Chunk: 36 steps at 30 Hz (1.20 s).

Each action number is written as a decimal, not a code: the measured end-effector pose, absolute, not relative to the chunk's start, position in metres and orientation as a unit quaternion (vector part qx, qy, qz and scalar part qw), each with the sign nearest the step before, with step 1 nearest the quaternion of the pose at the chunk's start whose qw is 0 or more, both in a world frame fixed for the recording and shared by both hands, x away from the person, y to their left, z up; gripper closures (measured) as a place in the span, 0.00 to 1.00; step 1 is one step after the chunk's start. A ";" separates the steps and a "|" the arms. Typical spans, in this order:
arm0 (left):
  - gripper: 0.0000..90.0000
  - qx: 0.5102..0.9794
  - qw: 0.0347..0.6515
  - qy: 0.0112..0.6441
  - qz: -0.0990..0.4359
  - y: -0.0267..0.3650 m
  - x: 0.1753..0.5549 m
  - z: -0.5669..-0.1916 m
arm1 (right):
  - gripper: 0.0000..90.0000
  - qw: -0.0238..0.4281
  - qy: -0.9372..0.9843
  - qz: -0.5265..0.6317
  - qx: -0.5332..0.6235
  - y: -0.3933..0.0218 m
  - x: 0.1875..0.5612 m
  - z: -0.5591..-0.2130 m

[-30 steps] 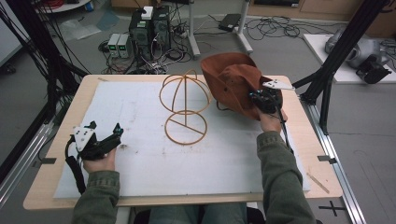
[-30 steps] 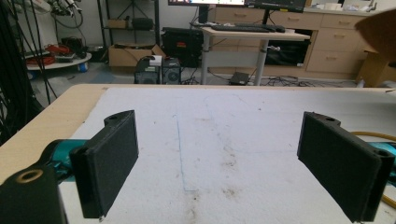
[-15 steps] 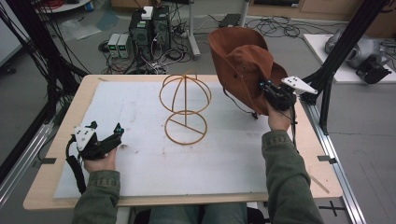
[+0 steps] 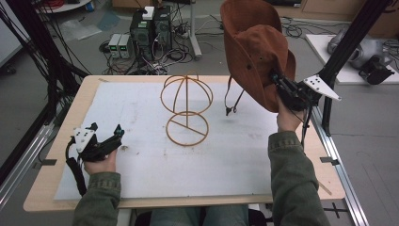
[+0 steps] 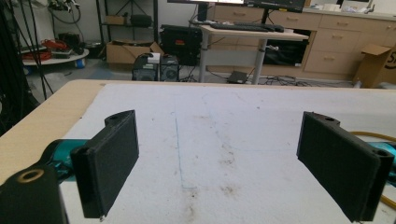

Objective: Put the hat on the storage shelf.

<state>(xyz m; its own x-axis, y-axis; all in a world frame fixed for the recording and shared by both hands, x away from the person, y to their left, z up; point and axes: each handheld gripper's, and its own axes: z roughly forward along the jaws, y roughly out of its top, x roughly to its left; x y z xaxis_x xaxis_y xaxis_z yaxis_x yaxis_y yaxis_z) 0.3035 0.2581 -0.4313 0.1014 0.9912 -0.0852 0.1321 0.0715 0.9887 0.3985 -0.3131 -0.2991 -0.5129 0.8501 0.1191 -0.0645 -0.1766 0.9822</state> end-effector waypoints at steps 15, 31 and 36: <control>0.15 0.537 0.514 0.521 0.420 0.258 0.303 -0.431 | 0.99 0.335 0.559 0.689 0.316 -0.300 0.385 -0.277; 0.15 0.534 0.516 0.522 0.419 0.259 0.303 -0.430 | 0.98 0.279 0.630 0.690 0.221 -0.232 0.370 -0.231; 0.15 0.532 0.518 0.521 0.420 0.260 0.303 -0.430 | 0.99 0.248 0.672 0.669 0.197 -0.202 0.374 -0.229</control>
<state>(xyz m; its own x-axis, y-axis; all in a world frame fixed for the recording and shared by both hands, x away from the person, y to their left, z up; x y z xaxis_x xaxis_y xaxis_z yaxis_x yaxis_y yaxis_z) 0.3034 0.2595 -0.4298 0.1041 0.9901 -0.0938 0.1196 0.0811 0.9895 0.3738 -0.2016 -0.2289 -0.7989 0.5974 -0.0699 -0.0667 0.0274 0.9974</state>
